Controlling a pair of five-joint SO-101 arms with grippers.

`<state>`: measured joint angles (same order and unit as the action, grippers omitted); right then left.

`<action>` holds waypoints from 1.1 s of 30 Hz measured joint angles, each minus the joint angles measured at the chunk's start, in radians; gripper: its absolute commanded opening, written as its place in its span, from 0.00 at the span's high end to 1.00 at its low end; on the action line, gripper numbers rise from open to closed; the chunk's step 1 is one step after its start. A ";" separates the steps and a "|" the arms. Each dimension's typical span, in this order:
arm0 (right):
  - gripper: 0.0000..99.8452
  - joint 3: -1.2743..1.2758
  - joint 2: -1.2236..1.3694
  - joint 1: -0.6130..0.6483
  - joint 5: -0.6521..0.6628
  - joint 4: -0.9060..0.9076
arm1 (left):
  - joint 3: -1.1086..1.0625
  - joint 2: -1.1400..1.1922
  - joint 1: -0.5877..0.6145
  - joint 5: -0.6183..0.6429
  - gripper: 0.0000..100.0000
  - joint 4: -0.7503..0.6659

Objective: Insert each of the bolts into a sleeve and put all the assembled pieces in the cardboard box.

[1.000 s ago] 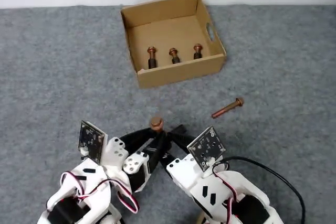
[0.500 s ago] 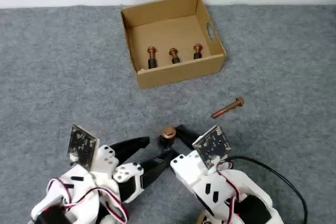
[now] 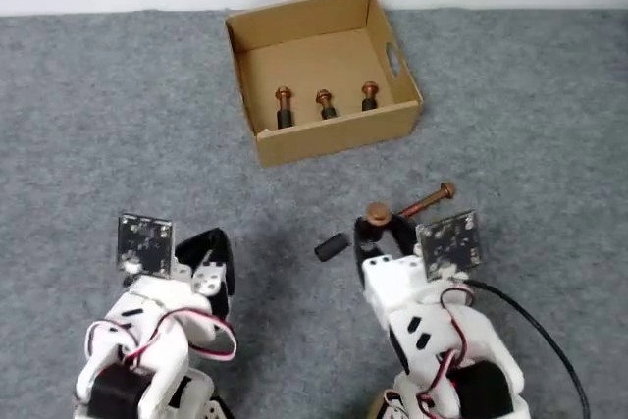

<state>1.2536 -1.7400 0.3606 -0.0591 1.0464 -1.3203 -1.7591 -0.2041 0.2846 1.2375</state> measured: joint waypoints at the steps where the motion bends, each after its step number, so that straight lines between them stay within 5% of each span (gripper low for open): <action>1: 0.99 -0.015 0.029 -0.023 -0.002 0.000 | -0.034 0.000 0.029 -0.026 1.00 -0.020; 12: 0.99 -0.354 0.641 -0.064 -0.112 -0.112 | -0.370 0.011 0.150 -0.199 0.99 -0.167; 25: 0.99 -0.902 1.462 -0.063 -0.123 -0.479 | -0.371 0.011 0.175 -0.203 0.99 -0.166; 33: 0.99 -1.250 1.918 -0.074 -0.078 -0.537 | -0.371 0.011 0.199 -0.203 0.99 -0.166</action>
<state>0.0031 0.1780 0.2869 -0.1373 0.5094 -1.6916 -1.7484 -0.0046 0.0821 1.0717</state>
